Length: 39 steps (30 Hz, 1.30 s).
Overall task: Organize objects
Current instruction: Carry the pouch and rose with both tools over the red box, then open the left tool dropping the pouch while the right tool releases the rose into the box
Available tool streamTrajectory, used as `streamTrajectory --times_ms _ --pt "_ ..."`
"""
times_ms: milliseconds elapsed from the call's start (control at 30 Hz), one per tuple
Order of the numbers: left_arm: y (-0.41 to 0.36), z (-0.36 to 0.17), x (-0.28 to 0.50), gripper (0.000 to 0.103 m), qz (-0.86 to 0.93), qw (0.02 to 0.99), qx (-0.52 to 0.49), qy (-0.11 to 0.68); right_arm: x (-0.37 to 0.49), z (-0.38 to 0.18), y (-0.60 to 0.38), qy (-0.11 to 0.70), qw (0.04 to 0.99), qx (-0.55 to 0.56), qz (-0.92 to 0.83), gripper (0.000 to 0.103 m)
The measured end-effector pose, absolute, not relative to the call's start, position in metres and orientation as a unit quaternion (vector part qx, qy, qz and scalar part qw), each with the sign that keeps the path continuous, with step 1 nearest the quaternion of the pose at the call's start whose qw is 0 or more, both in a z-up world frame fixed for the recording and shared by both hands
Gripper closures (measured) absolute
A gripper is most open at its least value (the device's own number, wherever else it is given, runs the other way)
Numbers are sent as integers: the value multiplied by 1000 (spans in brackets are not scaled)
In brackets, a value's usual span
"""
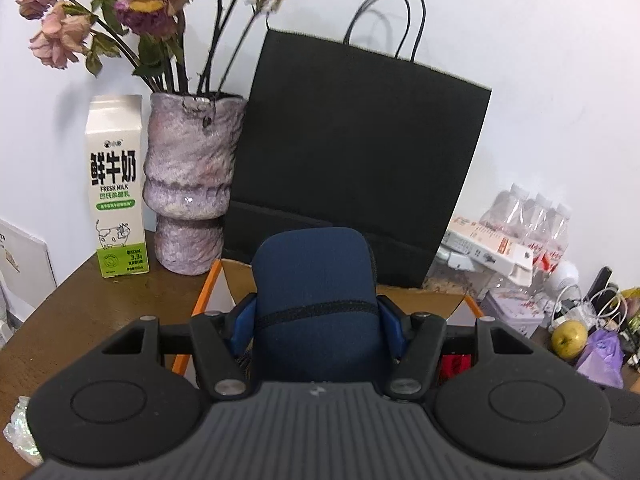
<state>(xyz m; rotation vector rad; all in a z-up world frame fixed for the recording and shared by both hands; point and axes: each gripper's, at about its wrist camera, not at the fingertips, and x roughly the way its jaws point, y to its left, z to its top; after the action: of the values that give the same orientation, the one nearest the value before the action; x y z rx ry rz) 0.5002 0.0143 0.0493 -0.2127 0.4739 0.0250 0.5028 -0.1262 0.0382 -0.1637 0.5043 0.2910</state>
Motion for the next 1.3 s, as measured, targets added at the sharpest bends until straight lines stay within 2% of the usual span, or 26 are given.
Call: streamTrajectory --times_ms 267,367,400,433,500,567,600,1300 --pt "0 34 515 39 3 962 -76 262 519 28 -135 270 952 -74 123 72" --pt "-3 31 517 35 1 961 -68 267 523 23 -138 278 950 -70 120 70" --pt "-4 30 517 28 1 961 -66 268 524 22 -139 281 950 -68 119 69" --pt "-5 30 517 16 1 962 -65 266 523 21 -140 282 950 -67 118 66" --pt "-6 31 515 0 8 964 -65 257 523 20 -142 283 950 -68 111 52" --pt "-6 31 514 0 16 965 -61 254 524 19 -144 281 952 -66 102 7" --pt "-6 31 515 0 17 965 -62 256 524 19 -145 278 953 -65 98 1" --pt "-2 41 497 0 24 966 -72 247 508 26 -151 272 956 -58 92 0"
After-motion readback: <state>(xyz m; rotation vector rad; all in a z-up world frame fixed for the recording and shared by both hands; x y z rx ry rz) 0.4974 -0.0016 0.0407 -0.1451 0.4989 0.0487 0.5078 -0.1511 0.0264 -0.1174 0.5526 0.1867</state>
